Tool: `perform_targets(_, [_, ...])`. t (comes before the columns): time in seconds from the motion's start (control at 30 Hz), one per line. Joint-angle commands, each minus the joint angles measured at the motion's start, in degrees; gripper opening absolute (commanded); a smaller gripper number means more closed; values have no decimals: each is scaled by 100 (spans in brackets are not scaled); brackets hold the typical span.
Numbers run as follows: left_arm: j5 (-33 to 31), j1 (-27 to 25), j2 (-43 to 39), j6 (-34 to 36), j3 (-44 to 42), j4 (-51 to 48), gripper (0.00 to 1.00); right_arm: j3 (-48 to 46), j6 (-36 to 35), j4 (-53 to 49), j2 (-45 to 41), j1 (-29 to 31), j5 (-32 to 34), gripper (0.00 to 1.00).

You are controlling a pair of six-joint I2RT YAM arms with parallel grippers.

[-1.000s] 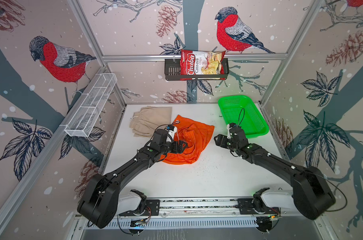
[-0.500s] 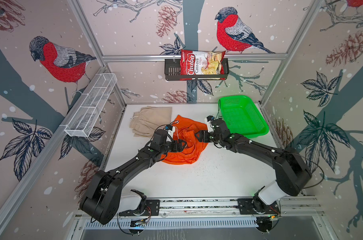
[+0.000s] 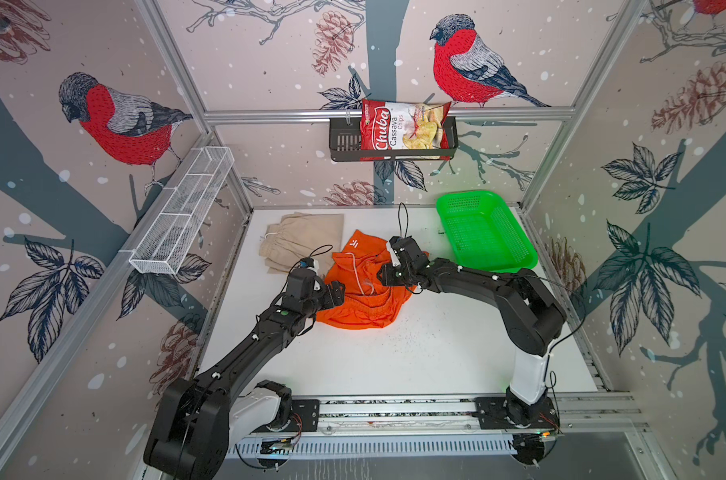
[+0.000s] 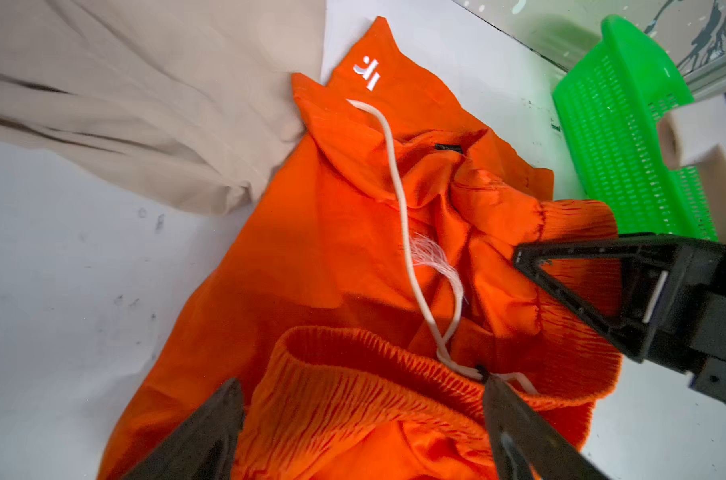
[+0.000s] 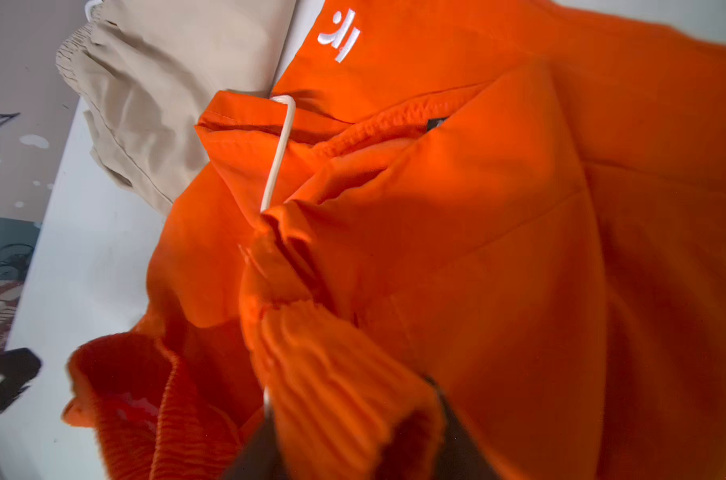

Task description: Fold and stack the shorts

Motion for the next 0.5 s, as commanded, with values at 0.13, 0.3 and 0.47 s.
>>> perform_targets(0.13, [492,40,-481,860,-818,1195,87,-906,643,1049,-450,-626,-938,17])
perform_targets(0.3, [435,38,-693,786,-1438,2087,87,-1080,451,952,-511,-859,-1123,14])
perform_targets(0.47, [1171,44,-318,670,-1858,3313,86,-1262,441,1111,-491,-1121,-1448,14])
